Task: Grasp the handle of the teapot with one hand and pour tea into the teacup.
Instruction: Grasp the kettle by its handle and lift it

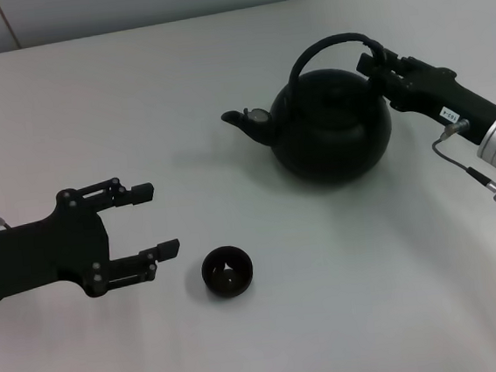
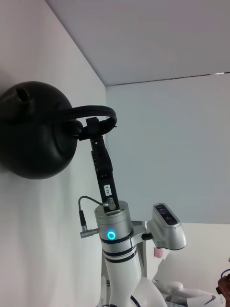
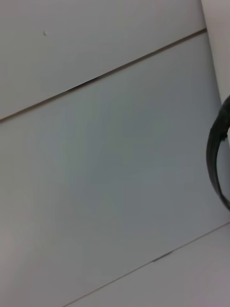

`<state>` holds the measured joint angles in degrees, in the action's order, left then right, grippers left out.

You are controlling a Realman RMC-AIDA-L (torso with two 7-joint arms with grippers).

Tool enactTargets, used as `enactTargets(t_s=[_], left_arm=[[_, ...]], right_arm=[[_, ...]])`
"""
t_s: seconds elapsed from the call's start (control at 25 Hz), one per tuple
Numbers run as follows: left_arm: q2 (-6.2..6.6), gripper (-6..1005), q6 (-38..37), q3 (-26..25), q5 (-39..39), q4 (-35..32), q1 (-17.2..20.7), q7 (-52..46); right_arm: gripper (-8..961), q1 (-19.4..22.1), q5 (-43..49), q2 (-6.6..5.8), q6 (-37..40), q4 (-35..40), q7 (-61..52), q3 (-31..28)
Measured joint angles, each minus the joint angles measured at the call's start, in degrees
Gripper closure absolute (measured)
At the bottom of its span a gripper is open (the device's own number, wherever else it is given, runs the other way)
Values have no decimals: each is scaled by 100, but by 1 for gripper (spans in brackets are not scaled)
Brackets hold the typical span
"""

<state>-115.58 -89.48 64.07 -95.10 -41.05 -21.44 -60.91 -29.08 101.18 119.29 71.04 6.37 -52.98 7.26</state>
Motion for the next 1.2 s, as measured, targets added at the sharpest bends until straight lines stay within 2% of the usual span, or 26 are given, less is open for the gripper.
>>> enactTargets(t_s=[0.32, 0.84, 1.2], left_arm=[[-33, 263, 26, 0, 0, 0, -27, 23], [-147, 262, 101, -40, 1, -29, 0, 17], [-169, 263, 101, -79, 1, -35, 0, 17]], right_arm=[[751, 16, -6, -3, 163, 57, 85, -49], [761, -25, -12, -17, 130, 85, 221, 0], [768, 9, -11, -28, 375, 212, 191, -45]])
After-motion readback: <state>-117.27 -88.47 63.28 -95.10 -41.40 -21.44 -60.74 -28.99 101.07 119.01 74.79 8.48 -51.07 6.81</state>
